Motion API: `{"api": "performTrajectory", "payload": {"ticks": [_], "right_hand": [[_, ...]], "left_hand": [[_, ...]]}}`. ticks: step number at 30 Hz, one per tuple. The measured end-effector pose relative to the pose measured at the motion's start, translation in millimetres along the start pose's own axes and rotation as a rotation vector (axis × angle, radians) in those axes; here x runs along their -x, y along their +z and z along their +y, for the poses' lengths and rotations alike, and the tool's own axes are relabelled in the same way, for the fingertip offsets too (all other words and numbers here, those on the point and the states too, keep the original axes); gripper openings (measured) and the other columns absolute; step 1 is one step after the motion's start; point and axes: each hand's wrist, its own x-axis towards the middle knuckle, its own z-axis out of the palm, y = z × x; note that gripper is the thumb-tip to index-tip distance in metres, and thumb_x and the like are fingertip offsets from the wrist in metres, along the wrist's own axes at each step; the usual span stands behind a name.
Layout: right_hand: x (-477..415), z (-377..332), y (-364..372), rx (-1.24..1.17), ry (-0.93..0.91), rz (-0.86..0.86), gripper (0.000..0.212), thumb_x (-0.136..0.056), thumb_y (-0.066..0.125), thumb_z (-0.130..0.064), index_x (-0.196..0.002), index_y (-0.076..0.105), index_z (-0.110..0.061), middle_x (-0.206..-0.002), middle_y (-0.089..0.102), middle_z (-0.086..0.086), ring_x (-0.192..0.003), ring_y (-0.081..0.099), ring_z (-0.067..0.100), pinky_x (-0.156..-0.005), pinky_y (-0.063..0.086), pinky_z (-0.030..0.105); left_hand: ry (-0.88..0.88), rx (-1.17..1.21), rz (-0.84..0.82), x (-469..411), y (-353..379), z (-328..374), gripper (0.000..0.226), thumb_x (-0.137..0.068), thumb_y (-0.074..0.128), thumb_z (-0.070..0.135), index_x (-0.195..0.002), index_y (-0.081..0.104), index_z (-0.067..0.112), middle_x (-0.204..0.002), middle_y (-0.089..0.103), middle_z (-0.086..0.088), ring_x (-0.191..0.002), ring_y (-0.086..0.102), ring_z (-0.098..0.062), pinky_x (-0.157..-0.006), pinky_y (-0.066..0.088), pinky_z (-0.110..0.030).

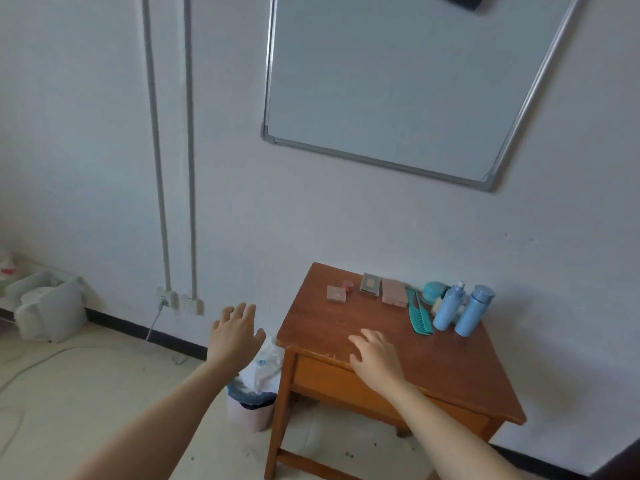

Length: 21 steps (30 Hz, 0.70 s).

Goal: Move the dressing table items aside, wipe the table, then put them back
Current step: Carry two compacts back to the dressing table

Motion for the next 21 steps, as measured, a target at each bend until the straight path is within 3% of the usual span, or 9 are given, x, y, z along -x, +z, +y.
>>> {"api": "performTrajectory", "payload": {"ticks": [10,13,21], "right_hand": [[-61,40,38,-0.037,0.203,-0.118,0.043,-0.095,0.043,-0.023,-0.138,0.04,-0.022,-0.148,0.031,0.001,-0.139,0.023,0.018,-0.111,0.025,0.033],[-94,64,40,-0.057,0.245,-0.095,0.043,-0.095,0.044,-0.023,-0.138,0.04,-0.022,-0.148,0.032,0.002,-0.139,0.024,0.017,-0.111,0.027,0.034],[-224,123,55,-0.142,0.186,-0.082,0.044,-0.095,0.045,-0.02,-0.139,0.038,-0.023,-0.149,0.03,0.0,-0.139,0.024,0.016,-0.112,0.027,0.032]], "left_hand": [[0.131,0.062,-0.242,-94,86,23,0.044,-0.093,0.036,0.029,-0.136,0.033,0.018,-0.141,0.038,0.003,-0.133,0.029,-0.021,-0.105,0.031,-0.035],[0.166,0.04,-0.273,-127,103,39,0.049,-0.095,0.035,0.031,-0.141,0.027,0.017,-0.148,0.03,0.002,-0.137,0.023,-0.022,-0.109,0.027,-0.037],[0.202,-0.003,-0.357,-244,147,92,0.058,-0.092,0.042,0.033,-0.145,0.021,0.02,-0.153,0.022,0.004,-0.141,0.017,-0.019,-0.112,0.023,-0.037]]}}
